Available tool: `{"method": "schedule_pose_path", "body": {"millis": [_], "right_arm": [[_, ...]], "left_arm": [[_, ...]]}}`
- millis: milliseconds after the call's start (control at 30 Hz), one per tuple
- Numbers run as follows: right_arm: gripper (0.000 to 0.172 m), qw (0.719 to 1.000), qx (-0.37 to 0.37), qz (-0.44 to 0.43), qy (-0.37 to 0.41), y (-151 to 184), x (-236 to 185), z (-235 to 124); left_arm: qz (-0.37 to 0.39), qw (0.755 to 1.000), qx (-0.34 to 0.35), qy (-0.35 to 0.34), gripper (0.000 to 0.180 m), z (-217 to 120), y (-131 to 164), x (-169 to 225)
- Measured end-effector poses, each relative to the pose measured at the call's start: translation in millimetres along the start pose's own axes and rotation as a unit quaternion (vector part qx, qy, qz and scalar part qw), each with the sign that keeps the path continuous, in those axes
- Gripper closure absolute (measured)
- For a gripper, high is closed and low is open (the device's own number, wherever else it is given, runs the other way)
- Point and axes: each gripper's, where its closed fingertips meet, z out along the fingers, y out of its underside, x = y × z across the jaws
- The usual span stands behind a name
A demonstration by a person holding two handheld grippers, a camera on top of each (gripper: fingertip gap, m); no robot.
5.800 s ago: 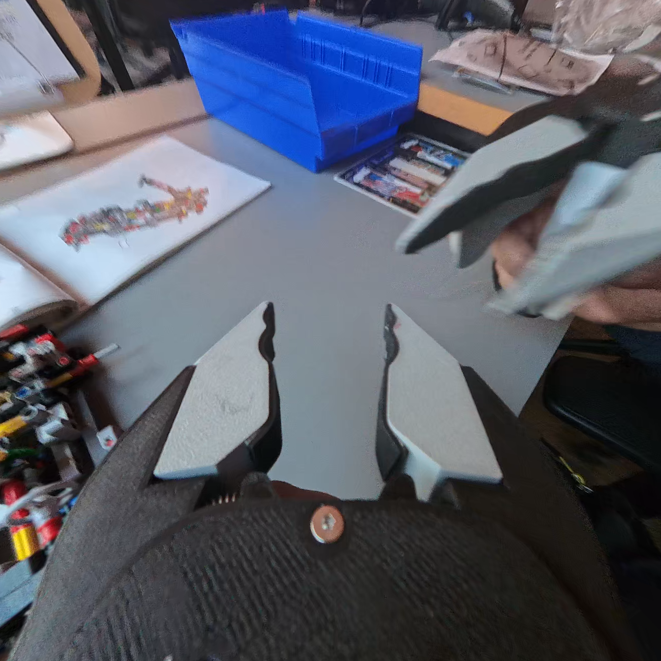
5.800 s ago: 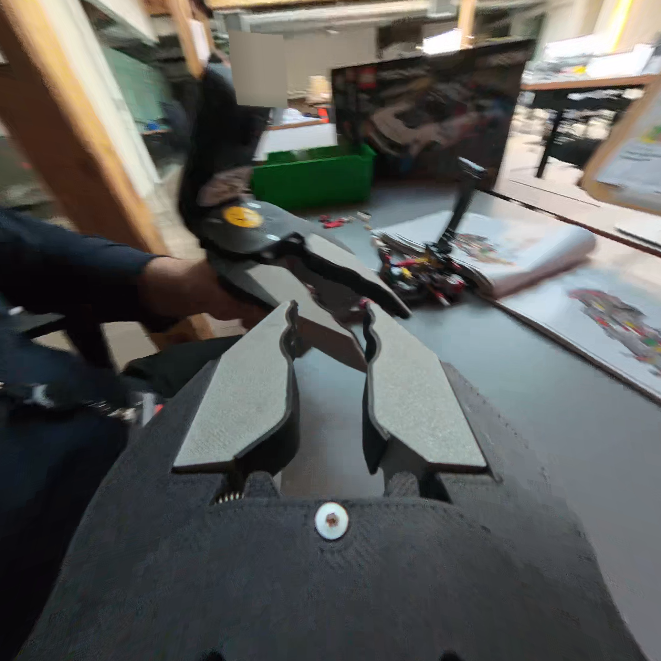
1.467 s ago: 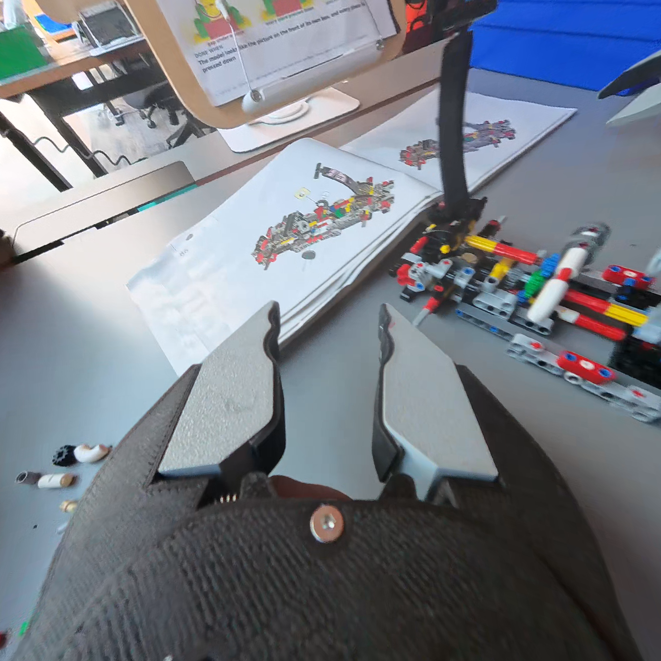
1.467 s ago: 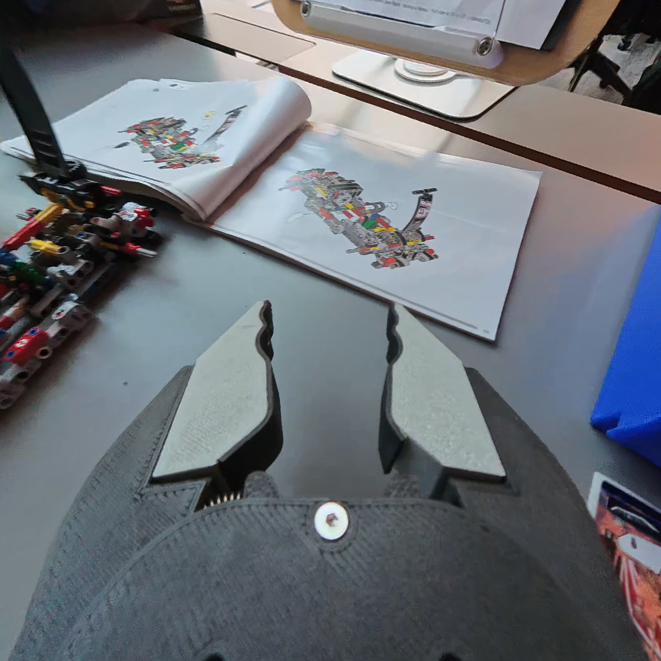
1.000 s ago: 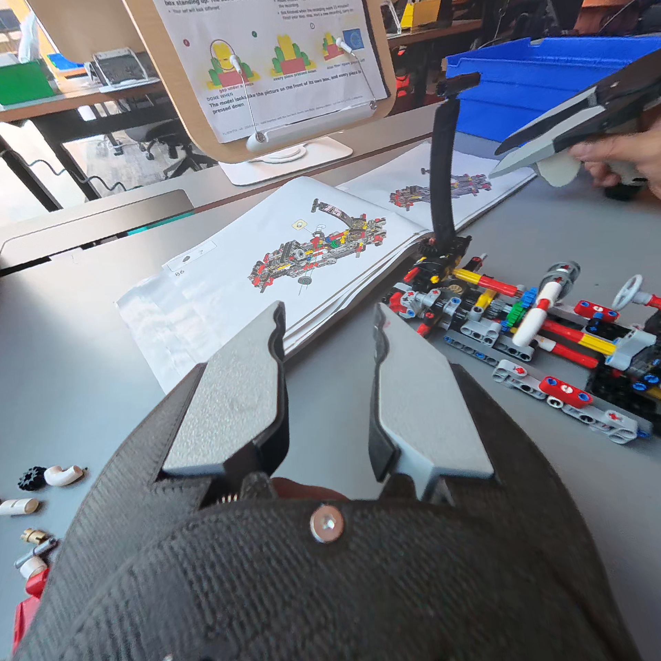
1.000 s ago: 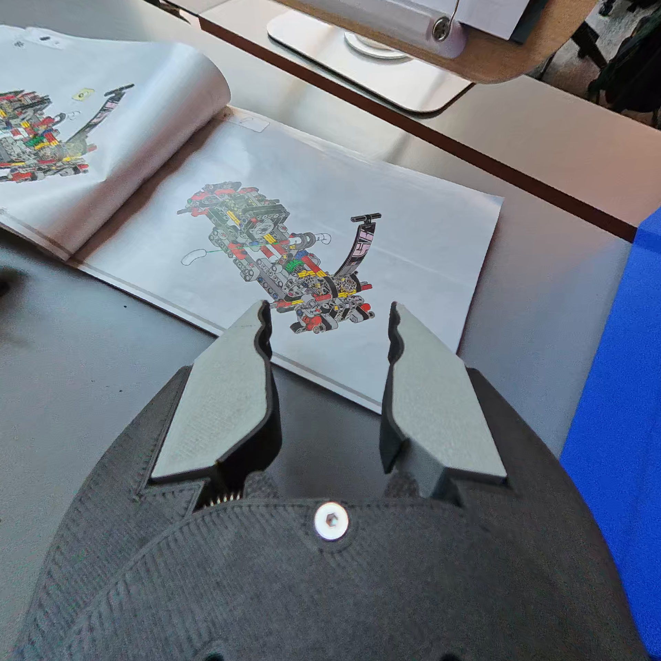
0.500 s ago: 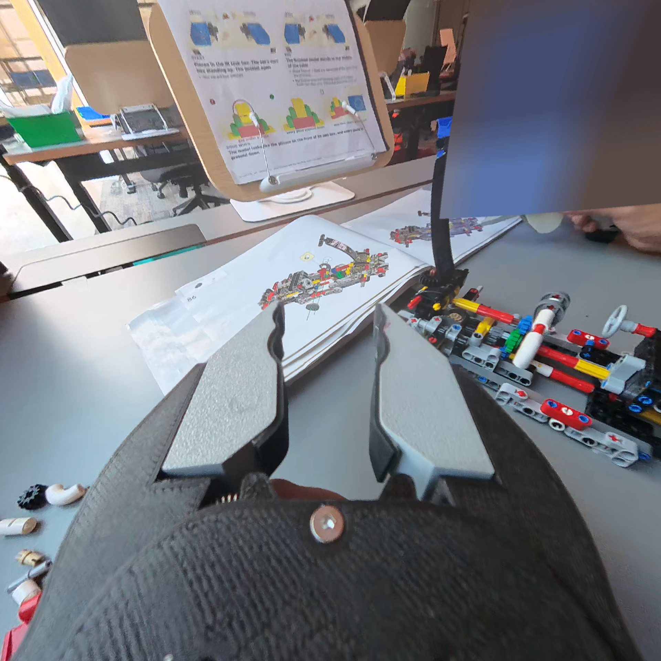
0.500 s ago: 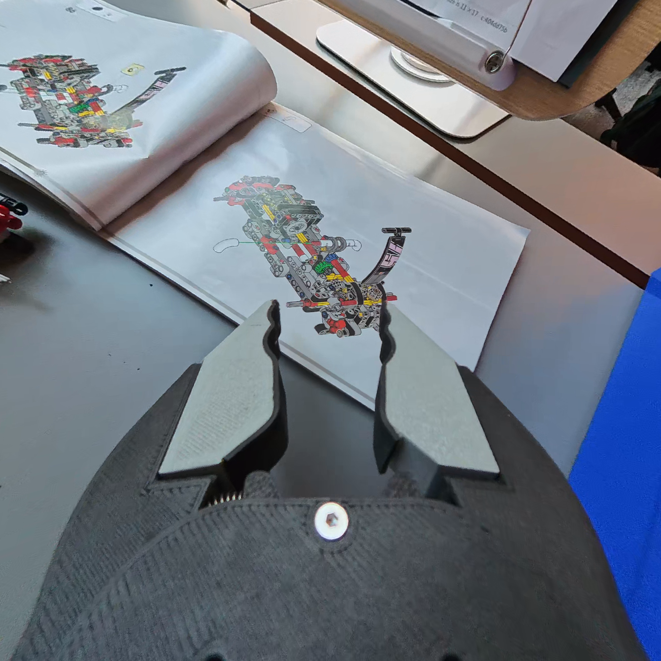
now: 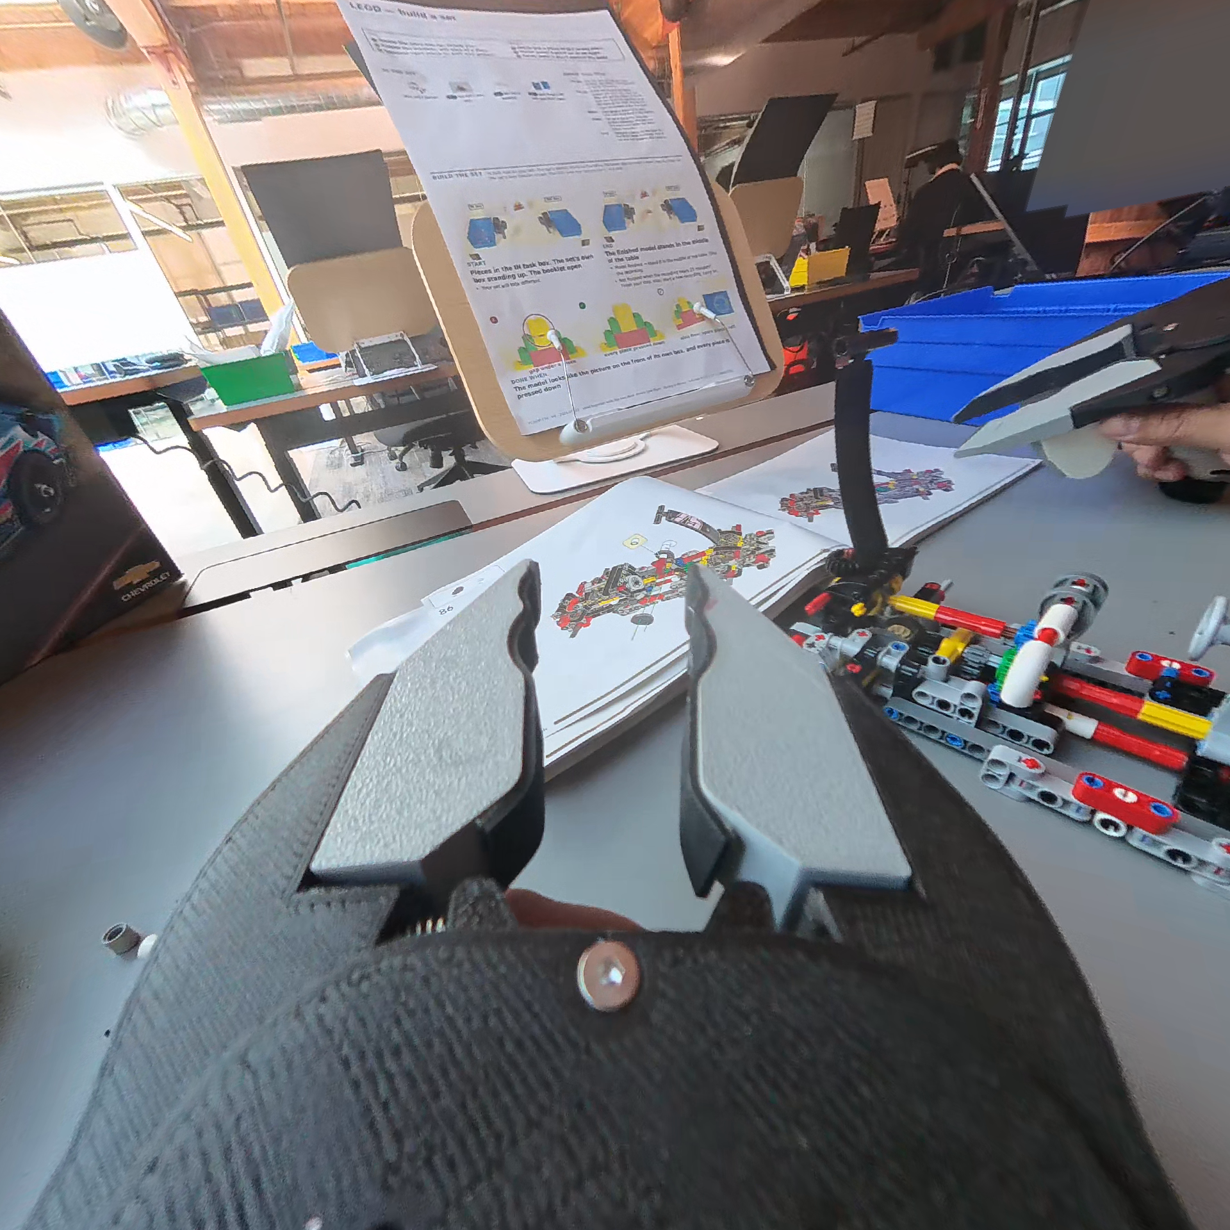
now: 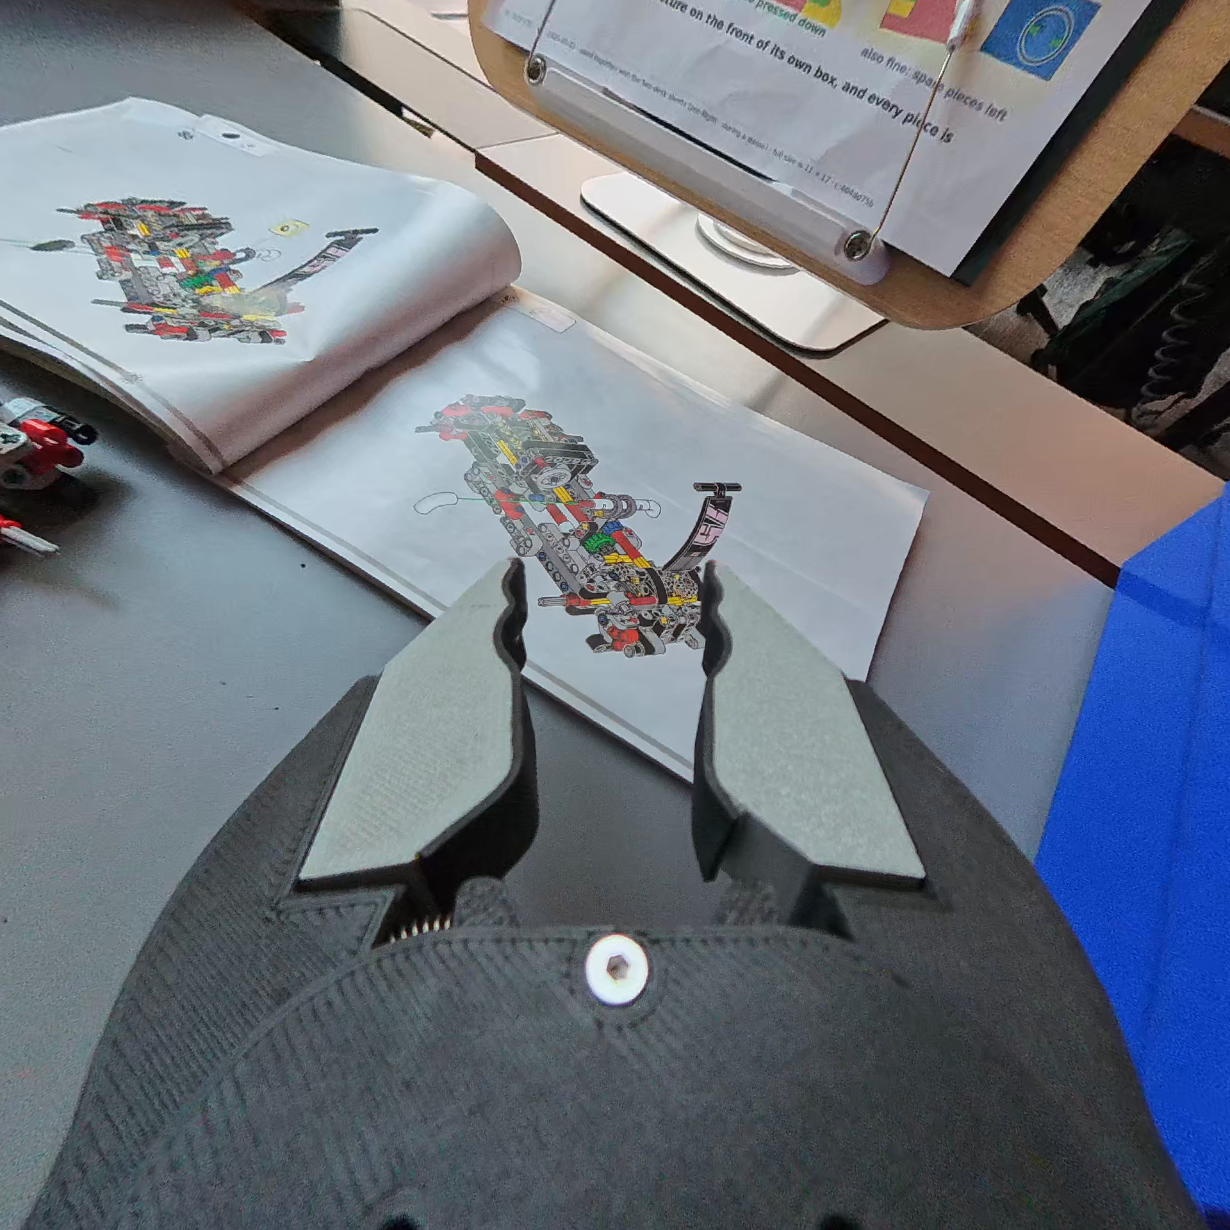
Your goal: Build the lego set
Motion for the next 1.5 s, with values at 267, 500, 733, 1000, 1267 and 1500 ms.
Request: {"method": "schedule_pose_path", "body": {"millis": [267,500,733,1000,1267,1500], "right_arm": [[0.124,0.999,0.034,0.037,-0.013,-5,-9,-18],[0.125,0.990,0.084,0.092,-0.072,-13,-27,-41],[0.126,0.976,0.135,0.125,-0.118,-28,-47,-53],[0.125,0.968,0.146,0.136,-0.152,-33,-59,-56],[0.124,0.977,0.117,0.092,-0.152,-26,-77,-56],[0.125,0.977,0.127,0.098,-0.141,-29,-78,-59]], "left_arm": [[-0.021,0.999,-0.003,-0.026,0.145,-3,1,-9],[-0.052,0.999,-0.012,-0.010,0.144,-3,3,2],[-0.022,0.998,0.018,-0.049,0.142,-13,-5,-3],[-0.059,0.988,-0.006,-0.139,0.139,-14,5,-36],[-0.078,0.969,0.004,-0.233,0.146,-55,4,-57],[-0.130,0.955,-0.134,-0.229,0.140,-99,46,-80]]}}
